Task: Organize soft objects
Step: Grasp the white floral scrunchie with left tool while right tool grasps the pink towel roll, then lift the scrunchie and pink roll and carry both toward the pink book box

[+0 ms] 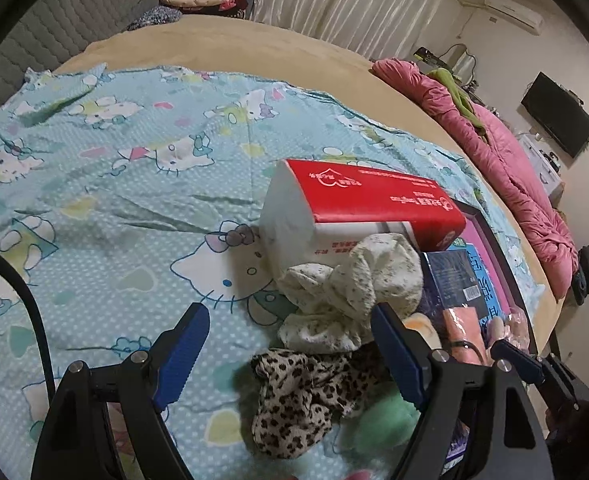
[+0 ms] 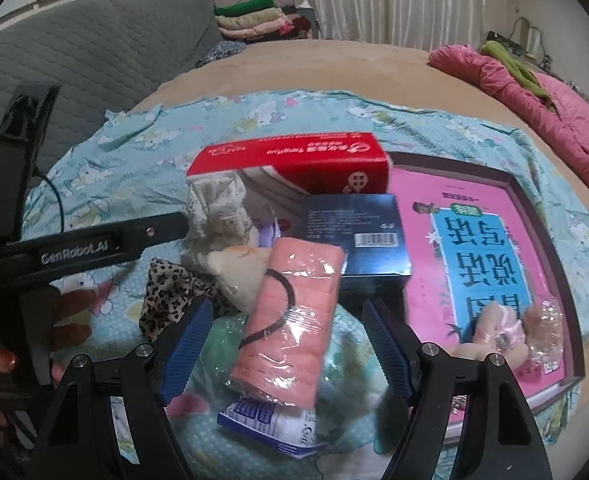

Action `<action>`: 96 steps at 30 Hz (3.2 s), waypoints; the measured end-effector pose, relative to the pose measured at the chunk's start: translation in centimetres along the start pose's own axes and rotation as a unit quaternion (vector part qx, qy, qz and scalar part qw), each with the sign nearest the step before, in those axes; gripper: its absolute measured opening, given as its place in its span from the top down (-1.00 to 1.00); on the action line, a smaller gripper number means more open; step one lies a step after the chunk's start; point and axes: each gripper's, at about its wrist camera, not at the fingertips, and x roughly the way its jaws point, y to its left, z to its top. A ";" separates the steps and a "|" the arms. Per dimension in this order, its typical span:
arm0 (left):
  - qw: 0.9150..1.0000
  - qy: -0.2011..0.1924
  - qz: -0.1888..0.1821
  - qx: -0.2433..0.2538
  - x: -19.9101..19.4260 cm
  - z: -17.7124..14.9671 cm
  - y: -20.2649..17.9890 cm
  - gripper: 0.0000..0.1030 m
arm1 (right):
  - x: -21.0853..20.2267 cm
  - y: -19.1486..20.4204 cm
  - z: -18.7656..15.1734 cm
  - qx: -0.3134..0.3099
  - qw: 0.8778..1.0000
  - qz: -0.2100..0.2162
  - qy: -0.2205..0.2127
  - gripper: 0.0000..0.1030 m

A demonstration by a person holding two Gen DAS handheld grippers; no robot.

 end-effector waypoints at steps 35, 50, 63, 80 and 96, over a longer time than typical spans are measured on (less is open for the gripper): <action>0.994 0.003 -0.113 -0.010 1.7 1.0 0.4 0.79 | -0.6 -1.0 0.3 0.013 0.999 0.042 -0.008 0.15; 0.996 -0.063 -0.056 0.027 -5.4 0.5 -0.9 0.80 | -3.0 -1.8 0.7 0.026 0.997 0.054 -0.040 0.15; 0.997 -0.071 -0.007 0.025 -9.5 -1.1 -3.4 0.80 | -5.1 -3.1 1.4 0.037 0.994 0.070 -0.075 0.15; 0.992 -0.086 0.002 0.088 -13.5 -2.4 -10.0 0.80 | -9.0 -6.7 0.7 0.073 0.988 0.073 -0.112 0.15; 0.986 -0.065 -0.014 0.150 -13.1 -2.8 -17.7 0.79 | -15.0 -12.9 0.4 0.098 0.977 0.022 -0.186 0.15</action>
